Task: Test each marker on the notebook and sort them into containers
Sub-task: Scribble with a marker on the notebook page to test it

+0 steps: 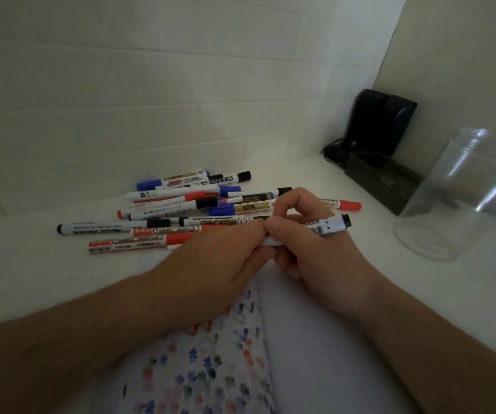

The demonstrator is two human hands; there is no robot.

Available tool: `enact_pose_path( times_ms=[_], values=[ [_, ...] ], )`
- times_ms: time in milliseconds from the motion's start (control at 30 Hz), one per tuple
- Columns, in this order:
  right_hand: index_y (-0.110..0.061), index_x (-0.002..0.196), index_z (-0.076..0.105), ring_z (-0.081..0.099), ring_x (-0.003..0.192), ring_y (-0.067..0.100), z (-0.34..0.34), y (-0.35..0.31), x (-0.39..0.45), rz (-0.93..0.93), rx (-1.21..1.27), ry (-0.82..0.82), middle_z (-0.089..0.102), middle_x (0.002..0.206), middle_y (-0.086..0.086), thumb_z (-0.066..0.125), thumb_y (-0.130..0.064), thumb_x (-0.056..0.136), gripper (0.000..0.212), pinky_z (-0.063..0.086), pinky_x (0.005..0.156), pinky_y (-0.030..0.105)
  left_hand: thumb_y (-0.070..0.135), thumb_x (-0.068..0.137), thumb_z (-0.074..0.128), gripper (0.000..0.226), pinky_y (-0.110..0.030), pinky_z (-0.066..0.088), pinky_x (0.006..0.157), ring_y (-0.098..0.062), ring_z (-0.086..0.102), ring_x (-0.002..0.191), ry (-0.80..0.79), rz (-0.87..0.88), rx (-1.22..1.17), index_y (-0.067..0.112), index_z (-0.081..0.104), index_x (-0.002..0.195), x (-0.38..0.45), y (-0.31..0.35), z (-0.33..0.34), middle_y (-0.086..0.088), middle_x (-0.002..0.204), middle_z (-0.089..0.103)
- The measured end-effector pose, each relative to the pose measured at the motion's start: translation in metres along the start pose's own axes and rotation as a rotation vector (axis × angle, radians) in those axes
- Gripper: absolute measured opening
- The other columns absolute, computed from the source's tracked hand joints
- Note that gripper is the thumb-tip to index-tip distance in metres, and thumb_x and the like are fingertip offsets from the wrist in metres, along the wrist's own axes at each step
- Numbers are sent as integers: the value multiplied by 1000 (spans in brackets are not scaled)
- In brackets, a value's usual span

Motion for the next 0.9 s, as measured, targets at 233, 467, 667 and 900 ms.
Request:
enact_pose_path(
  times_ms=[233,467,667,900],
  values=[
    [-21,83,61,47,53,16,-12,-8,2,-7,27,43,57,69,13,60,-9,98,19,34,45,24,62,94,47,43,-11,39,59,10,57,71,-35,-88,-97,44,42,133,3,-3,-7,32,78,60],
    [-14,75,62,40,52,22,-64,4,-2,220,-16,111,50,63,13,56,-19,93,19,22,49,29,90,73,49,77,-23,45,73,4,49,85,-268,-210,177,50,41,139,-1,-7,12,24,102,56],
    [-12,66,57,42,46,13,-52,13,-2,218,-229,100,58,58,8,67,-2,91,29,31,41,20,93,67,54,87,-22,45,75,5,46,85,-434,-271,200,55,40,143,-2,-17,16,28,104,52],
    [-5,80,67,55,51,17,-45,10,-1,170,-250,70,64,63,8,66,-44,91,41,42,44,21,91,65,58,78,-25,46,79,5,45,83,-468,-309,182,60,41,135,-5,-20,14,33,91,40]
  ],
)
Point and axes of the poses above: each hand's wrist, its own x-axis towards the middle knuckle, its own z-axis out of the palm, y = z × x, the point moved 10 cm from there along x, towards the middle knuckle
